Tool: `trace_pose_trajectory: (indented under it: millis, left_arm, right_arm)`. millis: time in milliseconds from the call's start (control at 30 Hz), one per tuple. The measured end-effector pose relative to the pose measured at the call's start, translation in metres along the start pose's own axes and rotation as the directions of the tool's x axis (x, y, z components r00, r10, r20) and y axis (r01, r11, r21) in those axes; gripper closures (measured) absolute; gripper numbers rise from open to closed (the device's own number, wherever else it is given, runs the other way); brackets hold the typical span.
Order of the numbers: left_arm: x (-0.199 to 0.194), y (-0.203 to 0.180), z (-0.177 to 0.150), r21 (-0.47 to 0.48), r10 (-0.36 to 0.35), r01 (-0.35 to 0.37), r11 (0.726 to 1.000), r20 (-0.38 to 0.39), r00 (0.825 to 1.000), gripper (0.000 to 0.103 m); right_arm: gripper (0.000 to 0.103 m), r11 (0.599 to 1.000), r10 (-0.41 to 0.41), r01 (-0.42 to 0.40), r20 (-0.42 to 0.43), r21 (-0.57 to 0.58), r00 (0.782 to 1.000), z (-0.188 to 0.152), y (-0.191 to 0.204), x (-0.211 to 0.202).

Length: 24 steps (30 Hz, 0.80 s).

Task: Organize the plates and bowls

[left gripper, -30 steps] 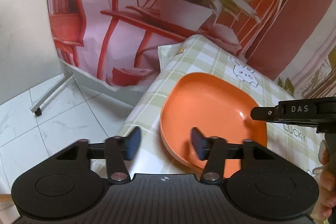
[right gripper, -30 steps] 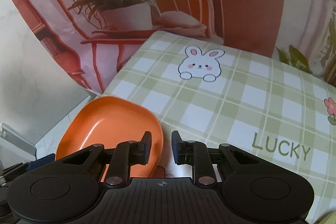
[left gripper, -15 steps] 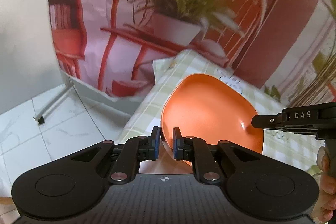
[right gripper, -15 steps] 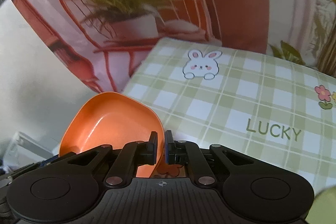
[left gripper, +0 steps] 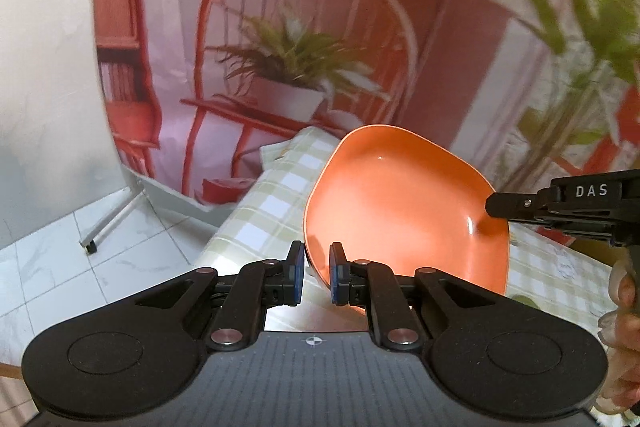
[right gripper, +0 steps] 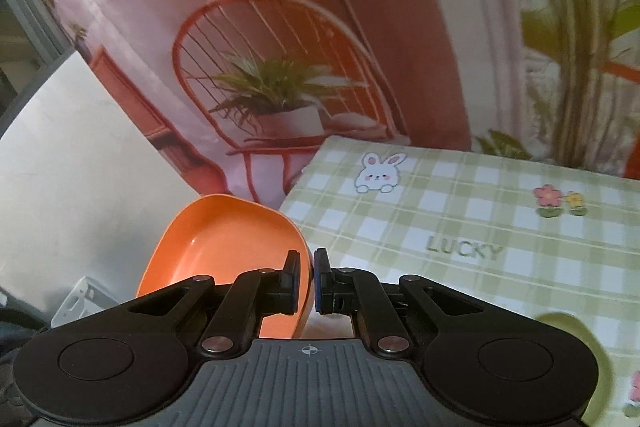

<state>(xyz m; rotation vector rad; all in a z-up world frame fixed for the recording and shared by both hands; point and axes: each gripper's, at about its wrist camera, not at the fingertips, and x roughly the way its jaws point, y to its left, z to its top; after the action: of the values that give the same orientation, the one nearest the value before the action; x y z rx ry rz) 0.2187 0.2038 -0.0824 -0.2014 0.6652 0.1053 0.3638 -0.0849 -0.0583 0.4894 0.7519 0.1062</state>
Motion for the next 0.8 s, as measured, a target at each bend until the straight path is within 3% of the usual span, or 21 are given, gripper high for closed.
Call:
trace_pose_trajectory:
  millis: [333,800]
  left_arm:
    - [-0.058,-0.072,-0.027,0.133,-0.049,0.045,0.99,0.024,0.999,0.088]
    - [-0.015,-0.162,-0.078,0.25,-0.134,0.152,0.956,-0.09,0.987,0.088]
  right_arm:
    - [0.096,0.996,-0.02,0.014,0.066,0.092,0.998,-0.033,-0.058,-0.087]
    - [0.096,0.967,-0.157,0.135,0.091,0.218,0.983,-0.084,-0.163,-0.137]
